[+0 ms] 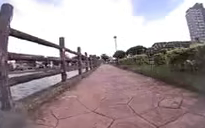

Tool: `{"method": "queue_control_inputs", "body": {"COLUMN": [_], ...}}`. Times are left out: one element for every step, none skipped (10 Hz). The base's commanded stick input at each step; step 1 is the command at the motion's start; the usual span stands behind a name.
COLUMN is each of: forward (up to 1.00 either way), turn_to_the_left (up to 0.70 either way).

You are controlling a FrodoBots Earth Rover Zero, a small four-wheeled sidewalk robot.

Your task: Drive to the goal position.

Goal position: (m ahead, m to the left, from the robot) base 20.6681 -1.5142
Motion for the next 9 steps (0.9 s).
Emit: {"method": "queue_control_inputs", "body": {"forward": [0.70, 0.70, 0.70, 0.70, 0.70, 0.70, 0.70, 0.70, 0.70], "turn_to_the_left": [-0.05, -0.05, -0.05, -0.06, -0.05, -0.03, -0.02, -0.04, -0.02]}}
